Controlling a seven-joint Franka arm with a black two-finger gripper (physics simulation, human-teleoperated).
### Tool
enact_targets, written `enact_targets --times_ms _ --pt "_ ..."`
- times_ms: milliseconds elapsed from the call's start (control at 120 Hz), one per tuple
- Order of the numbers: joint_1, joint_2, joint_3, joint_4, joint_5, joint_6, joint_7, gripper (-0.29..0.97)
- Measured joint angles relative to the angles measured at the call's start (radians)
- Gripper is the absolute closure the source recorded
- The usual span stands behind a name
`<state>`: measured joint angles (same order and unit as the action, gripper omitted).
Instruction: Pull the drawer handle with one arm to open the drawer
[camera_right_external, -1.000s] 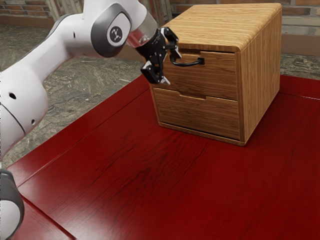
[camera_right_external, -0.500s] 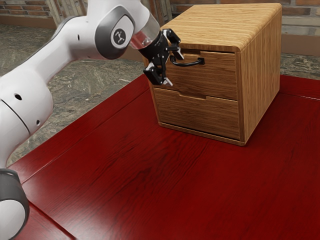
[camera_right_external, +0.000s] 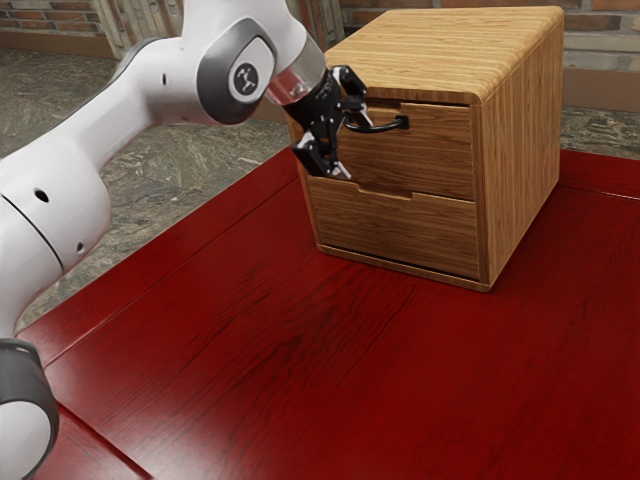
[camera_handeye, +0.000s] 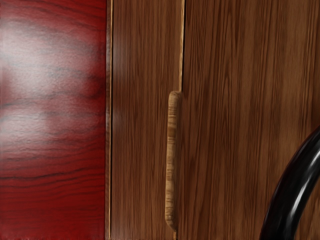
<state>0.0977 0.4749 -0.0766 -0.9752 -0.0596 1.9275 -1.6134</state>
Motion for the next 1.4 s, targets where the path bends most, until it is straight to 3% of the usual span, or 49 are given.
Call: enact_targets --times_ms 117,308,617,1142,1400 --pt "-0.002 -0.008 0.003 -0.006 0.000 -0.005 -0.001 0.16" --pt "0.000 -0.030 0.007 -0.026 0.000 -0.028 -0.005 0.48" --pt "-0.003 -0.216 0.031 -0.271 -0.002 -0.040 -0.013 0.80" --pt "-0.004 -0.478 0.040 -0.577 -0.004 0.036 -0.025 0.75" --pt "-0.011 -0.614 0.047 -0.731 -0.004 0.079 -0.031 0.78"
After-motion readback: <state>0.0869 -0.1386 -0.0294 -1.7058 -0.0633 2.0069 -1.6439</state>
